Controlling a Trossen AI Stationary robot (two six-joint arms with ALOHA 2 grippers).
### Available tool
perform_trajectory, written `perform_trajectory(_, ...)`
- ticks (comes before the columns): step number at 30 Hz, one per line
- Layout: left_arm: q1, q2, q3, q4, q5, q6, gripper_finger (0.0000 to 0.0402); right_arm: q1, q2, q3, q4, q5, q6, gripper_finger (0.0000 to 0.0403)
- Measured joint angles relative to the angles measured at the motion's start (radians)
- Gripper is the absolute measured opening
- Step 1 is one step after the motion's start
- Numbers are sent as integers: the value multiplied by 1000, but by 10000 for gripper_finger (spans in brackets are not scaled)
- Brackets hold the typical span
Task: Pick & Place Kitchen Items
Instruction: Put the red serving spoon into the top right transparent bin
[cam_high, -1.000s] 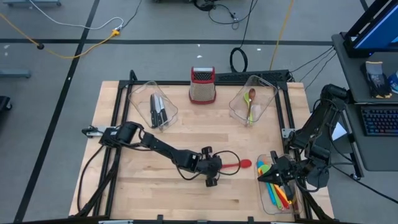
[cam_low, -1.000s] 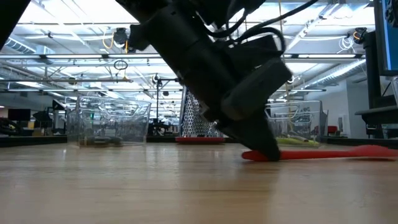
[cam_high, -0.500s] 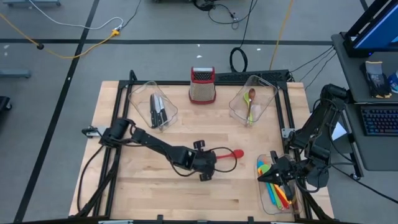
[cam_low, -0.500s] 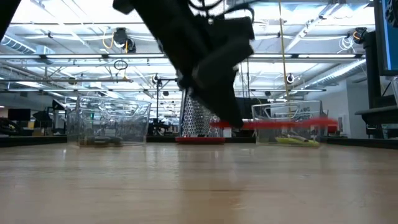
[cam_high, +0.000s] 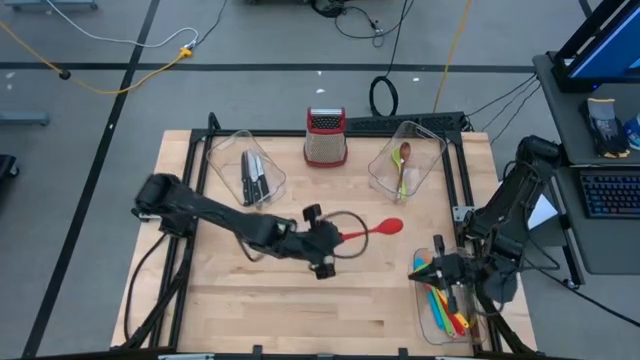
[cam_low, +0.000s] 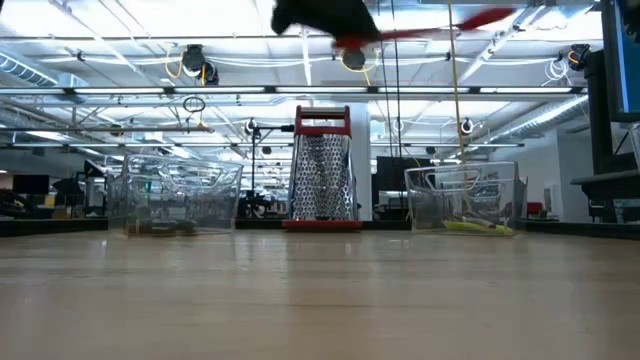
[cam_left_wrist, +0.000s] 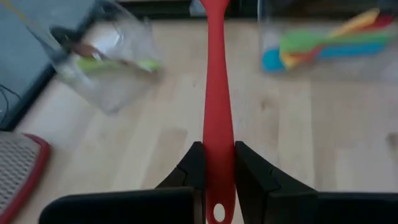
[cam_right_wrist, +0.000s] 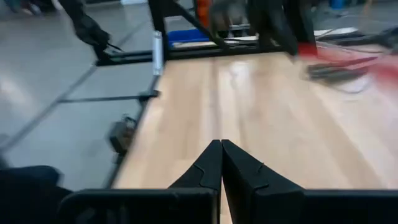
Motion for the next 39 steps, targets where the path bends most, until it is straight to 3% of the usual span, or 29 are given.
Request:
perform_trajectory(5, 8, -119, 1, 21, 46, 2, 39, -68, 1, -126, 177, 58, -118, 4)
perform_trajectory(9, 8, -177, 1, 99, 158, 7, 39, -179, 1, -277, 564, 58, -336, 4)
perform_trajectory(14, 9, -189, 2, 200, 324, -9, 39, -351, 1, -464, 1159, -206, -600, 4)
perform_trajectory(17, 9, -190, 2, 248, 390, -32, 39, -446, 1, -514, 1364, -423, -679, 10)
perform_trajectory(21, 11, -182, 2, 307, 442, -42, 39, -533, 11, -488, 1389, -638, -744, 38)
perform_trajectory(25, 18, -168, 3, 392, 497, -62, 39, -578, 68, -401, 1351, -712, -825, 86)
perform_trajectory(33, 24, -107, 2, 461, 551, -81, 39, -609, 222, -240, 1347, -745, -930, 196)
perform_trajectory(39, 35, -74, 3, 499, 583, -87, 39, -609, 299, -172, 1347, -745, -932, 244)
